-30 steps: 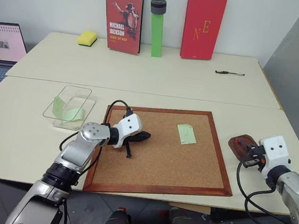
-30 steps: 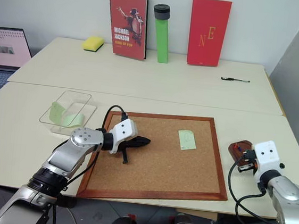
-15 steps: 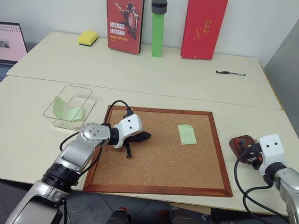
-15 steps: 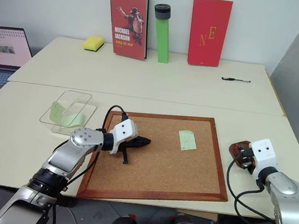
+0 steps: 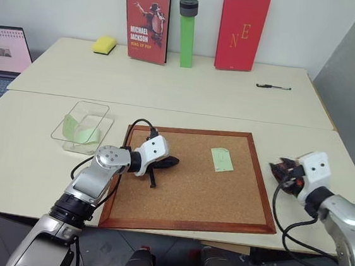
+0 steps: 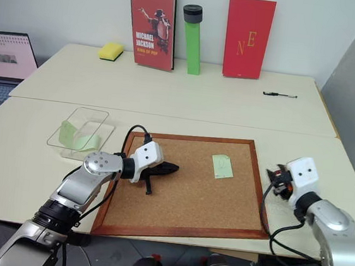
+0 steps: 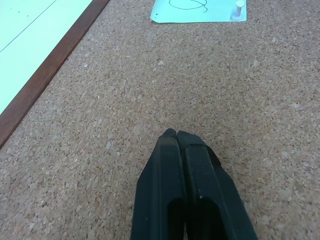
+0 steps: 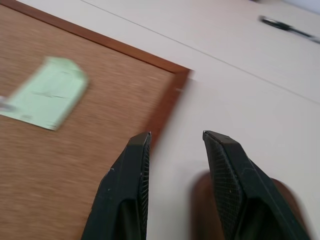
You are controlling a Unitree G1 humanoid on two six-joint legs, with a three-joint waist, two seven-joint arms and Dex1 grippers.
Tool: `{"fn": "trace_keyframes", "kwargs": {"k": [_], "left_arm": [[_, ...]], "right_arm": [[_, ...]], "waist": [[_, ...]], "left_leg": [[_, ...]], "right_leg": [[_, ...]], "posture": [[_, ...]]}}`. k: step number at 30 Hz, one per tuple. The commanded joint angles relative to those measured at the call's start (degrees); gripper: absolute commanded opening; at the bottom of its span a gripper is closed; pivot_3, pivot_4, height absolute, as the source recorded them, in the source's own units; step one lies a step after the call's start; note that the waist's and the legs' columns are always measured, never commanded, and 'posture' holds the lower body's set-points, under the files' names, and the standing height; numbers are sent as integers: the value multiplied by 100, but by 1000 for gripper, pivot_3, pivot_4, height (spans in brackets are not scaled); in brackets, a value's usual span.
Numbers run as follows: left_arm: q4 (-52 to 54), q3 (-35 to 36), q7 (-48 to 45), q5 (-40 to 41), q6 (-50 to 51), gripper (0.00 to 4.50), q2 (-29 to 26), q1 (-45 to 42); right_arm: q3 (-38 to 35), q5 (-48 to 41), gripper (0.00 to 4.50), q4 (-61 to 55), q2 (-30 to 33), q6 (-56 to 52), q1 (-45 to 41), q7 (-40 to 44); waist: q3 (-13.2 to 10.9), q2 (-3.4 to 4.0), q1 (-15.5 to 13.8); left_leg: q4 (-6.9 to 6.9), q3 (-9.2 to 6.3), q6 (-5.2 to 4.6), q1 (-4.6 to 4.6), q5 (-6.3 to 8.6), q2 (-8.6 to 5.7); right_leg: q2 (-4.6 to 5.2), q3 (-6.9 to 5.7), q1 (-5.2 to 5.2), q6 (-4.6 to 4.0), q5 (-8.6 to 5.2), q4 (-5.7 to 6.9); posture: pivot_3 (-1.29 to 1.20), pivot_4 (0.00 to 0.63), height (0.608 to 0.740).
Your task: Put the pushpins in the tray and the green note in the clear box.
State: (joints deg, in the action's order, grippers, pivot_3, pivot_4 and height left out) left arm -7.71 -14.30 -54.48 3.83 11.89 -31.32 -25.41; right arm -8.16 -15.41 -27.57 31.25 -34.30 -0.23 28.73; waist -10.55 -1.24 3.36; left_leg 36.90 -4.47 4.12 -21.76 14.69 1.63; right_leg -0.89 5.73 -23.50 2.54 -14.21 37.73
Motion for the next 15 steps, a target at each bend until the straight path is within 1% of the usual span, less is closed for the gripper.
{"fn": "trace_keyframes", "kwargs": {"k": [1,4,7,15], "left_arm": [[-233,-150,-24,-221,137,0,-76,112],[-227,-160,-31,-227,138,0,-76,110],[-223,-166,-36,-231,134,0,-76,105],[-161,-162,-23,-231,168,0,-91,127]], "right_arm": [[503,29,1759,-240,-182,66,-119,-15],[998,221,1759,-39,-272,226,-174,43],[1392,393,1759,279,-410,397,-409,35],[1760,723,1759,1010,-724,744,-943,-41]], "waist": [[0,0,0],[0,0,0],[0,0,0],[0,0,2]], "left_leg": [[0,0,0,0,0,0],[0,0,0,0,0,0],[-1,-1,0,0,0,0],[0,-1,0,0,0,1]], "right_leg": [[0,0,0,0,0,0],[0,-1,0,0,0,-1],[0,-2,-1,0,0,-1],[0,-3,-1,0,0,-2]], "posture": [[0,150,740],[0,150,740],[0,150,740],[0,150,740]]}}
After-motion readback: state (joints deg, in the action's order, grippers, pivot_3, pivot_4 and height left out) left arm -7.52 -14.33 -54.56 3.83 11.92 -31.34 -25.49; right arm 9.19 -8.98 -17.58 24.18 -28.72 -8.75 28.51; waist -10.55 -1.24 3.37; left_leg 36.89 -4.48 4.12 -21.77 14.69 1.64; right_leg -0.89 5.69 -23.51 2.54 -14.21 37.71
